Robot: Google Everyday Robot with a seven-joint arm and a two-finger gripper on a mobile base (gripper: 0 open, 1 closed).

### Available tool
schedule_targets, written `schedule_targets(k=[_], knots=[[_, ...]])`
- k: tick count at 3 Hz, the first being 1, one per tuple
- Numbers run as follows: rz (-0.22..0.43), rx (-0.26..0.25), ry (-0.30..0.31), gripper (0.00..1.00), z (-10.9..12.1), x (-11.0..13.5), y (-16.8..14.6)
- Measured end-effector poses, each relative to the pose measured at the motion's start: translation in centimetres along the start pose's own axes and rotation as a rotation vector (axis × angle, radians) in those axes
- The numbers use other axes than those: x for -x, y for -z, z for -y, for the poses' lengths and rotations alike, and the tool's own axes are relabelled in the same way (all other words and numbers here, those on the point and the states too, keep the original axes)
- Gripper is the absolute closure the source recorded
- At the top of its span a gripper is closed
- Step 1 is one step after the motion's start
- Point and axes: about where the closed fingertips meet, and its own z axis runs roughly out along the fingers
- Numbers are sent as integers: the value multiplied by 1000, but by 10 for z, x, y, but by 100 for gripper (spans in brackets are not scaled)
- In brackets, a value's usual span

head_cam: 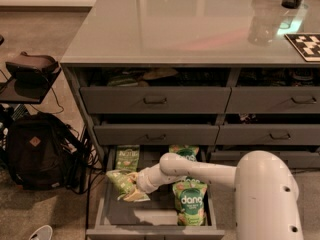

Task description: Pick green jalapeno chip bag from bottom drawer and place on counter

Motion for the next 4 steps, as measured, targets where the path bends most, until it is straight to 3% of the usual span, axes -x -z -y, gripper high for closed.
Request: schedule_targets(k=[1,2,4], knots=[[33,-63,-14,100,-15,39,43],[34,-179,33,100,-36,86,106],[-57,-347,157,100,-117,161,197]])
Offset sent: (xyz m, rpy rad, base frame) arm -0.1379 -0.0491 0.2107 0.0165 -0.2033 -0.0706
